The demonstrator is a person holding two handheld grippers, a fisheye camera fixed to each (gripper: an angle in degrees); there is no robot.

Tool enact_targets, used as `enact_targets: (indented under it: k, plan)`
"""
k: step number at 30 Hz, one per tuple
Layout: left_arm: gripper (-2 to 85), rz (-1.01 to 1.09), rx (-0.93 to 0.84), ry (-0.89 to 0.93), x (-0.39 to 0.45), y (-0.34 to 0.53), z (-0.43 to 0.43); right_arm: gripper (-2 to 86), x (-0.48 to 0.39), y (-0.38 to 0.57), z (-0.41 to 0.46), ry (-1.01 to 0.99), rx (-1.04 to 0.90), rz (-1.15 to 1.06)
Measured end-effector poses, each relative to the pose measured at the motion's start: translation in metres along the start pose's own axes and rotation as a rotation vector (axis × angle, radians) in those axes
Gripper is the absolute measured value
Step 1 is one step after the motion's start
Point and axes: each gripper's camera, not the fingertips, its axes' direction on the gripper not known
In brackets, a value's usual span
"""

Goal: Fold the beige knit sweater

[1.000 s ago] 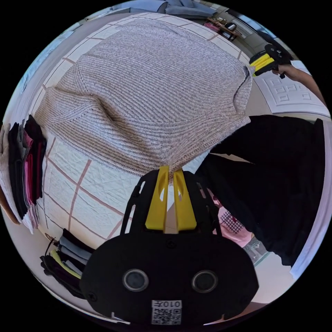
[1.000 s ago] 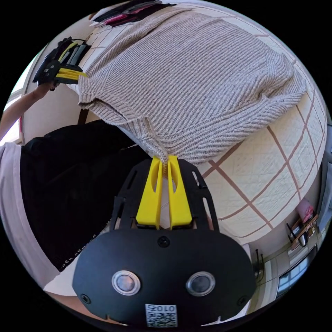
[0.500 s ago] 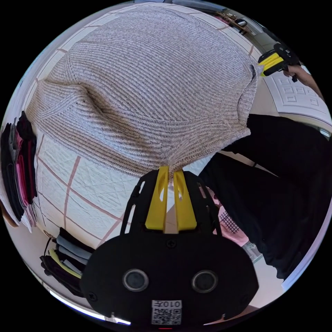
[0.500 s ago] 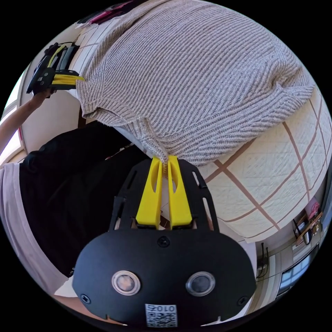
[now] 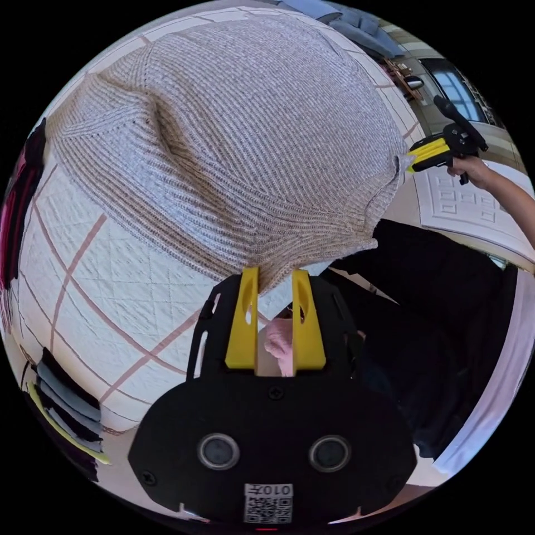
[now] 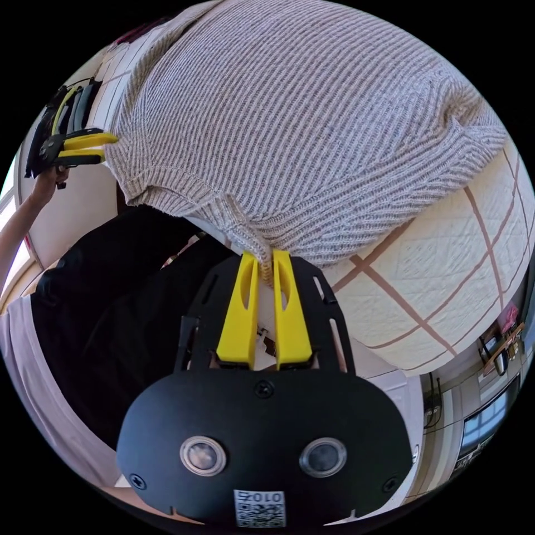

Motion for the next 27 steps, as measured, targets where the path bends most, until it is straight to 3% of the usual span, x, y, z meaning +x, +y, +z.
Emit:
enact_targets:
  k: [10, 15, 17, 20, 27]
  plan:
    - [9.6, -0.200, 0.051, 0.110, -0.021, 0.073, -0.019, 9.8, -0.029, 0.034, 0.012, -0.027, 0.091, 0.038]
    - [9.9, -0.339, 0.170, 0.098, -0.051, 0.088, -0.048, 5.6, -0.038, 0.054, 0.009, -0.062, 0.134, 0.182]
    - [10.0, -0.384, 0.218, 0.092, -0.063, 0.089, -0.062, 3.8, -0.032, 0.097, -0.024, -0.256, 0.459, 0.320]
    - [10.3, -0.446, 0.327, 0.051, -0.081, 0.089, -0.090, 2.9, -0.034, 0.147, -0.041, -0.398, 0.702, 0.494]
    - [12.0, -0.486, 0.472, -0.117, -0.136, 0.056, -0.141, 2.5, -0.126, 0.142, -0.050, -0.264, 0.565, 0.298]
